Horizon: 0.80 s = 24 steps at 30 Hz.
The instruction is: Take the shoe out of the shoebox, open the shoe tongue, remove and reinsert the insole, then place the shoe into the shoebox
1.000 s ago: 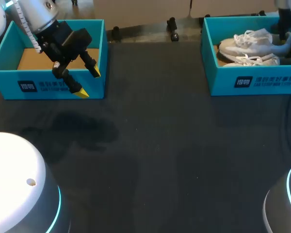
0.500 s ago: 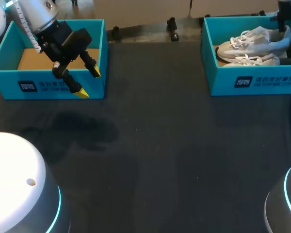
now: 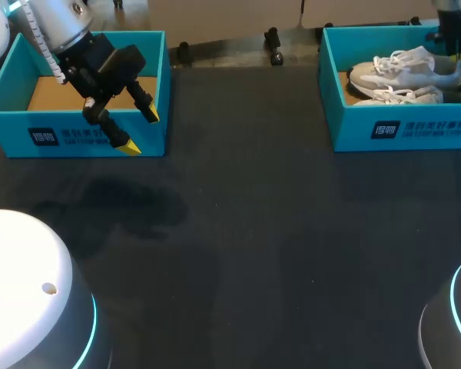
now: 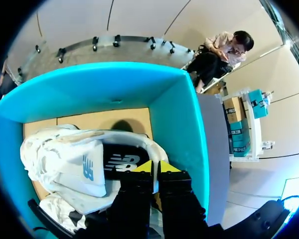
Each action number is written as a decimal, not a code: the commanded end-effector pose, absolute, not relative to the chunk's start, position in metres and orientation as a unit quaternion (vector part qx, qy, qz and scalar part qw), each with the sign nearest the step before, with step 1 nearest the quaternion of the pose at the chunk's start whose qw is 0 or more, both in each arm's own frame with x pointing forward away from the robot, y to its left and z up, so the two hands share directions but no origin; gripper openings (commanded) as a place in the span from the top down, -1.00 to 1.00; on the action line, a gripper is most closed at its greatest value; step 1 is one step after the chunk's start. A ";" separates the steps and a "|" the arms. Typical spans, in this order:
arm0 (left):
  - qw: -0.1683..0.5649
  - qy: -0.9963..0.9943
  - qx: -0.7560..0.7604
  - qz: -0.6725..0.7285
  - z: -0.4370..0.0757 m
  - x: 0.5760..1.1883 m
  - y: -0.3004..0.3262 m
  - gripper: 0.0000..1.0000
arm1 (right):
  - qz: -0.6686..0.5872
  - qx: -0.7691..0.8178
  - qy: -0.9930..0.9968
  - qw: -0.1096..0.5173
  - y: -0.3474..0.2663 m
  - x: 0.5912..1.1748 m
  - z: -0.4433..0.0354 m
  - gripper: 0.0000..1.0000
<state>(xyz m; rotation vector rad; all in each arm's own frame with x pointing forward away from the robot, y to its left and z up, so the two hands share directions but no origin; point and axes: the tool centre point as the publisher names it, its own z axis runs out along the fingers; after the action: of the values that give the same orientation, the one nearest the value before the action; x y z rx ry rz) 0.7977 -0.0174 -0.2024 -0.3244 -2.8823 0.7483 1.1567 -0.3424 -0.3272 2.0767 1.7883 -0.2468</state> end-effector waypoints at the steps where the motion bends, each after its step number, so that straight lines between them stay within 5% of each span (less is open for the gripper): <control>1: 0.073 -0.960 -0.108 0.248 -0.202 0.798 -0.017 -1.00 | -0.086 0.744 0.634 0.191 -0.341 1.160 -0.333 1.00; 24: 0.073 -0.960 -0.108 0.248 -0.202 0.798 -0.017 -1.00 | -0.071 0.742 0.640 0.188 -0.322 1.171 -0.326 1.00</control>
<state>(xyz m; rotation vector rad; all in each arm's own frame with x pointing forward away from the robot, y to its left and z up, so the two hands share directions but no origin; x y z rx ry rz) 0.7977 -0.0174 -0.2024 -0.3245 -2.8823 0.7483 1.1678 -0.3261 -0.3229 2.0869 1.7999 -0.1930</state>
